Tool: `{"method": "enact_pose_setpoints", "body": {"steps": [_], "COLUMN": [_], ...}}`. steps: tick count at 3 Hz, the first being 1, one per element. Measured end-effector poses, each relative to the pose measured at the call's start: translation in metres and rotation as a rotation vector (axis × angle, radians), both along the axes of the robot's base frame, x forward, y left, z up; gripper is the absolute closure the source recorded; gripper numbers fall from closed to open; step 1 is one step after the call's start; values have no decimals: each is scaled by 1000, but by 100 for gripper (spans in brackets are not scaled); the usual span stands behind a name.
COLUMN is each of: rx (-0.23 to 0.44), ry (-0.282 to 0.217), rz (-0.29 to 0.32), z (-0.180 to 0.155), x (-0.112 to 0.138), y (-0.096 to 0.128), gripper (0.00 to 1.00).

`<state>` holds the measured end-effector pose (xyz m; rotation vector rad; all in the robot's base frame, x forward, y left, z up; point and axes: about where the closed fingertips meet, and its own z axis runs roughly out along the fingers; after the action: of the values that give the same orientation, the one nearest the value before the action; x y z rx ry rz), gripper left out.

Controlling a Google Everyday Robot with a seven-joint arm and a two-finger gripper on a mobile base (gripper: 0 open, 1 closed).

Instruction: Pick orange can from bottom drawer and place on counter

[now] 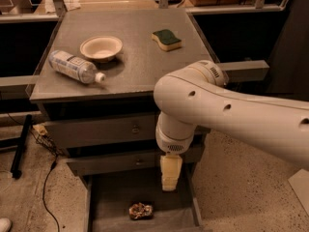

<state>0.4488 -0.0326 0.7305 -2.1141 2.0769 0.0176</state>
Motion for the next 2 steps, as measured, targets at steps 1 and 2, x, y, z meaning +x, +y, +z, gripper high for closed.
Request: {"method": "enact_pose_setpoints", "body": {"steps": [1, 2], "rx": [0, 14], "ry": [0, 5], "rz": [0, 13], "z": [0, -21], "x": [0, -4], "y": [0, 5], "gripper": [0, 0]}}
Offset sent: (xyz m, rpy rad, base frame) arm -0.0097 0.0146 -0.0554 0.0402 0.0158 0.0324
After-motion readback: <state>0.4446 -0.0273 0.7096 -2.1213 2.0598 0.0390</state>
